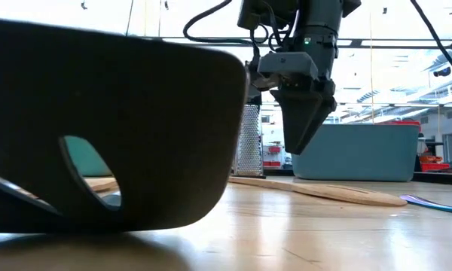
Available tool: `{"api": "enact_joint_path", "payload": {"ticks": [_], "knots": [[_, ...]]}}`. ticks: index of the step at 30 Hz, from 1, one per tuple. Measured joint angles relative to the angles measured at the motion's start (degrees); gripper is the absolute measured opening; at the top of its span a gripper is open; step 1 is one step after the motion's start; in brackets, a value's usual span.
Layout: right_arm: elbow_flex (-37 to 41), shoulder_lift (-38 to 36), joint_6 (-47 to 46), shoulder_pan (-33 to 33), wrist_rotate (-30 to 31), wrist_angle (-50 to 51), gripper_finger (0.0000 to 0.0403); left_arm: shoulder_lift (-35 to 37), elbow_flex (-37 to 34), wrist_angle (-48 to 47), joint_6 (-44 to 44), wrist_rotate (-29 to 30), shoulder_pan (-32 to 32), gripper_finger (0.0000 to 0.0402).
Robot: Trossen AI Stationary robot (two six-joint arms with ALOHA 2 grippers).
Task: Pick & Place Kitchen Items
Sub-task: Put the right brown spatula into the green bin
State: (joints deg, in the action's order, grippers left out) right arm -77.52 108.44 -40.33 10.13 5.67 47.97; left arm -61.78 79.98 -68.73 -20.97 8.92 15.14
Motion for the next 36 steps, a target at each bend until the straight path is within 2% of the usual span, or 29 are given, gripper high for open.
{"api": "enact_joint_path", "payload": {"ticks": [7,15,25,36], "knots": [[0.1,1.9,0.0,-0.4,-0.5,-1.2,0.0167,0.7,-2.5,2.4,-0.9,7.0,3.4,0.0080],[0.1,4.0,0.1,-1.8,0.1,-3.7,0.0206,0.7,-6.4,5.9,-0.9,7.9,3.8,0.0080],[0.8,6.0,-0.4,-2.2,-0.4,-4.4,0.0208,0.7,-11.0,7.7,-0.9,7.8,3.8,0.0080],[4.6,6.2,-2.3,-2.1,0.1,-8.9,0.0198,0.5,-11.5,11.3,-0.6,8.2,3.8,0.0080]]}}
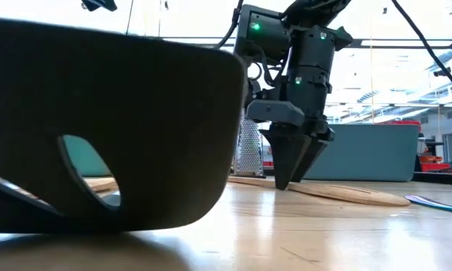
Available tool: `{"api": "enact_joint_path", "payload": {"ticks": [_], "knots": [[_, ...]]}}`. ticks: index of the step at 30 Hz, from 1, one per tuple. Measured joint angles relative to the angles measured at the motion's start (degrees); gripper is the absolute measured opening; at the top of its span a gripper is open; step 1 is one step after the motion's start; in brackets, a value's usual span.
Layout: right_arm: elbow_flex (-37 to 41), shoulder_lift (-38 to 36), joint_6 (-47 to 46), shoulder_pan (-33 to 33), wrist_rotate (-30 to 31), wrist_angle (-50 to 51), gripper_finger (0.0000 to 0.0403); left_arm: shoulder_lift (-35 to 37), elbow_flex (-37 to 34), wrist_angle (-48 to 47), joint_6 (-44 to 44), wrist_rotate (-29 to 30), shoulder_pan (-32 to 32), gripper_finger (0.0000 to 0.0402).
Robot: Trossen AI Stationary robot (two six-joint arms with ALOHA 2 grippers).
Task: Pick & Place Kitchen Items
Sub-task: Put the right brown spatula into the green bin
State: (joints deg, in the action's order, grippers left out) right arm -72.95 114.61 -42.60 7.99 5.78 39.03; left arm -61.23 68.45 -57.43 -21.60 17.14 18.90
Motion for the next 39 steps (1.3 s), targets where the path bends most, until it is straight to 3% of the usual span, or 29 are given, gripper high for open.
{"api": "enact_joint_path", "payload": {"ticks": [5,10,22,39], "knots": [[0.1,0.1,-1.1,0.0,0.8,-0.5,0.0153,0.0,0.0,0.3,0.5,1.0,0.0,0.0080],[0.2,0.2,-1.2,0.0,0.9,-0.8,0.0076,0.0,0.0,0.3,0.4,1.3,0.0,0.0080],[0.5,-1.9,-1.9,0.0,1.9,-0.7,0.0075,0.0,0.0,0.2,0.3,1.3,0.0,0.0080],[0.4,-16.2,2.5,0.8,7.7,-2.2,0.0075,0.0,0.0,0.6,0.3,2.1,0.0,0.0080]]}}
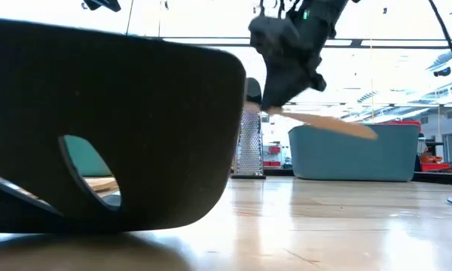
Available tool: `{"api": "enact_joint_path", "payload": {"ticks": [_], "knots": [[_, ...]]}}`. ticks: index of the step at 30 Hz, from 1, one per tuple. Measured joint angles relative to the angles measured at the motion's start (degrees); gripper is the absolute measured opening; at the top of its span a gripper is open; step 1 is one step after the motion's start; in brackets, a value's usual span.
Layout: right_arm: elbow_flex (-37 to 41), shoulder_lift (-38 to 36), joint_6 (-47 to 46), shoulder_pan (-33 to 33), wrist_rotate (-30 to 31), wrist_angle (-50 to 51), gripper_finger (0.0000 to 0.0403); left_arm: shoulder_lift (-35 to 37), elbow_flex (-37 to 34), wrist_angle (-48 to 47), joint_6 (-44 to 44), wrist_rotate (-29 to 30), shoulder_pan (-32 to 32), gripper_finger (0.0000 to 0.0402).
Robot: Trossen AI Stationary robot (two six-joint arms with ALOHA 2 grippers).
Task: Pick & Place Kitchen Items
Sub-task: Put the right brown spatula into the green bin
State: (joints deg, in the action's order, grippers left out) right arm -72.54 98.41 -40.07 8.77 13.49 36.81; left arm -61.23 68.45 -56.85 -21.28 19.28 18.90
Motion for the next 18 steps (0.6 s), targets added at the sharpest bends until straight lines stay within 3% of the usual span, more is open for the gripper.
{"api": "enact_joint_path", "payload": {"ticks": [8,18], "knots": [[0.0,-7.9,8.1,2.8,1.1,-12.0,0.0075,0.0,0.0,6.4,1.4,4.1,0.0,0.0080],[-0.1,-11.8,18.6,5.5,0.8,-25.5,0.0075,0.0,0.0,26.0,10.9,4.0,0.0,0.0080]]}}
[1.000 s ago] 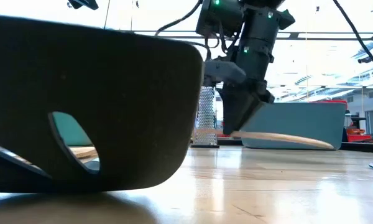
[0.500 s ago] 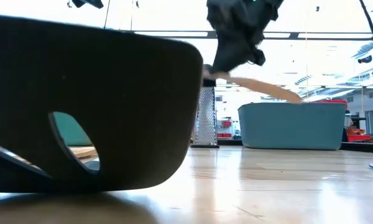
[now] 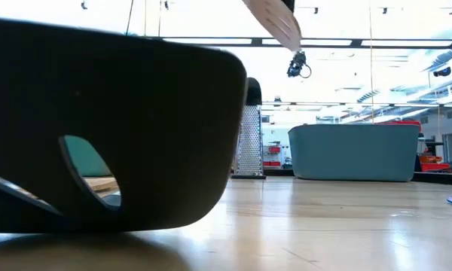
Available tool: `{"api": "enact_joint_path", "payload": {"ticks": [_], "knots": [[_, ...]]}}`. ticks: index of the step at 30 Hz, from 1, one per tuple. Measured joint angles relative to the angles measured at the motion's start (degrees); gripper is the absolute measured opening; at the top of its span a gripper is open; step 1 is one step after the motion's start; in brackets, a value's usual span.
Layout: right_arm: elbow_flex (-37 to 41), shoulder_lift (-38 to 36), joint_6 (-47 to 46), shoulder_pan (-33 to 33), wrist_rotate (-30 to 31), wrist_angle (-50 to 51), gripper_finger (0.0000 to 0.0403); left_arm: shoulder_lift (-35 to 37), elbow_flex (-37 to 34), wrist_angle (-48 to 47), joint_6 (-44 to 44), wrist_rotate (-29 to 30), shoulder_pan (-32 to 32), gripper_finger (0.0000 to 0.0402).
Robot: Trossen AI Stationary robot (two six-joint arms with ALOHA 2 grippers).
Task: Pick & Place Kitchen Items
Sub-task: Put the right brown spatula into the green bin
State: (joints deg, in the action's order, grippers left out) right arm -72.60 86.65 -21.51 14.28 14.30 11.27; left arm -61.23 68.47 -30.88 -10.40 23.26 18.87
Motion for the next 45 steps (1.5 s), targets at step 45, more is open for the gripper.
{"api": "enact_joint_path", "payload": {"ticks": [45], "knots": [[-0.1,-0.1,15.9,0.4,-4.7,-22.7,0.0075,-3.7,0.0,26.2,8.4,-9.0,-3.1,0.0184]]}}
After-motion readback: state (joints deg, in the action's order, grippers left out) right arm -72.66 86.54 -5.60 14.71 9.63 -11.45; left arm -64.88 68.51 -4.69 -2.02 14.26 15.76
